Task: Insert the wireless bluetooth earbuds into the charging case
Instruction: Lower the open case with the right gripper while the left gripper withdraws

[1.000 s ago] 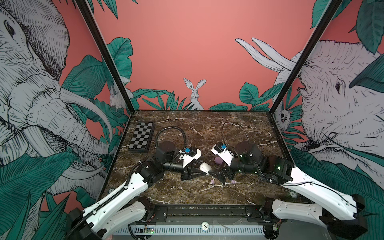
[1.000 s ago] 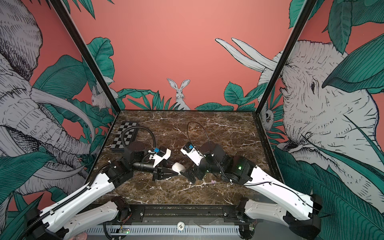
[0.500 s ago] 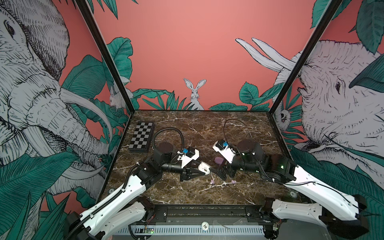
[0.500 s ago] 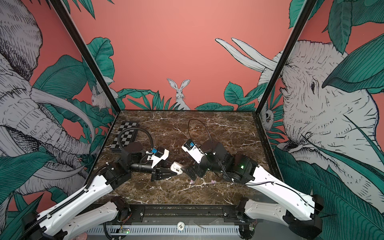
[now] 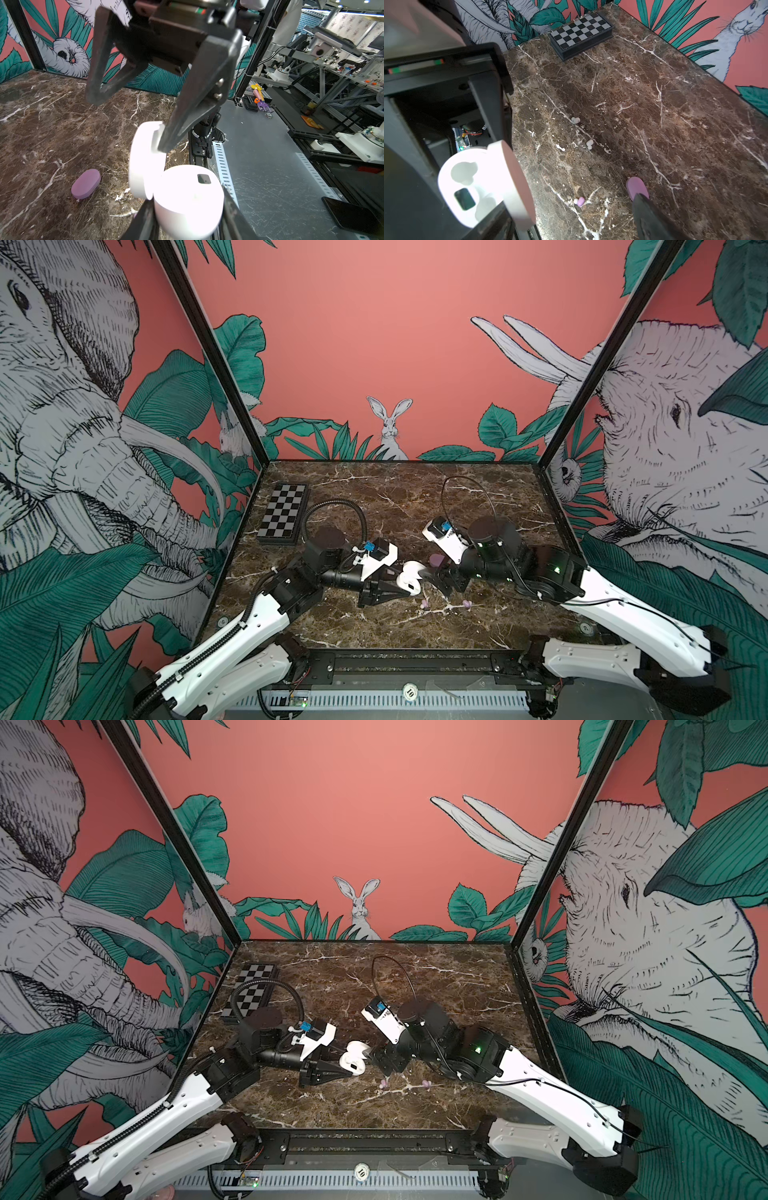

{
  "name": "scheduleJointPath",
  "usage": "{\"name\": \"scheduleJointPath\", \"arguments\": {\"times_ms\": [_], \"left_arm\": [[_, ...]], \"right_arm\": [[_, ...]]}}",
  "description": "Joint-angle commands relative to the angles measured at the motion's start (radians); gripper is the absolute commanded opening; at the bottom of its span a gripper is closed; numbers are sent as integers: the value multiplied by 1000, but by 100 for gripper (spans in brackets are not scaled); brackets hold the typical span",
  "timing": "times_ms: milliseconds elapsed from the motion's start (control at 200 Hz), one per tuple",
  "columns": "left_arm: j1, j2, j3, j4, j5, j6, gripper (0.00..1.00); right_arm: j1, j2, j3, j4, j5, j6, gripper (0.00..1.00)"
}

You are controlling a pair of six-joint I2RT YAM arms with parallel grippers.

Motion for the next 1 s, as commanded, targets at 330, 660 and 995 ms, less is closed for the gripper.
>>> {"name": "scheduleJointPath", "arguments": {"times_ms": [330,660,995], "left_arm": [[-3,-16,-16,22,15,25,0],[-6,-14,-21,18,13,31,0],[-8,-17,-23,18,8,33,0]], "right_arm": [[-3,5,32,18,-255,-44,51],[-3,24,51,0,-248,-55,25],[-3,43,58,-11,-265,-55,17]]}}
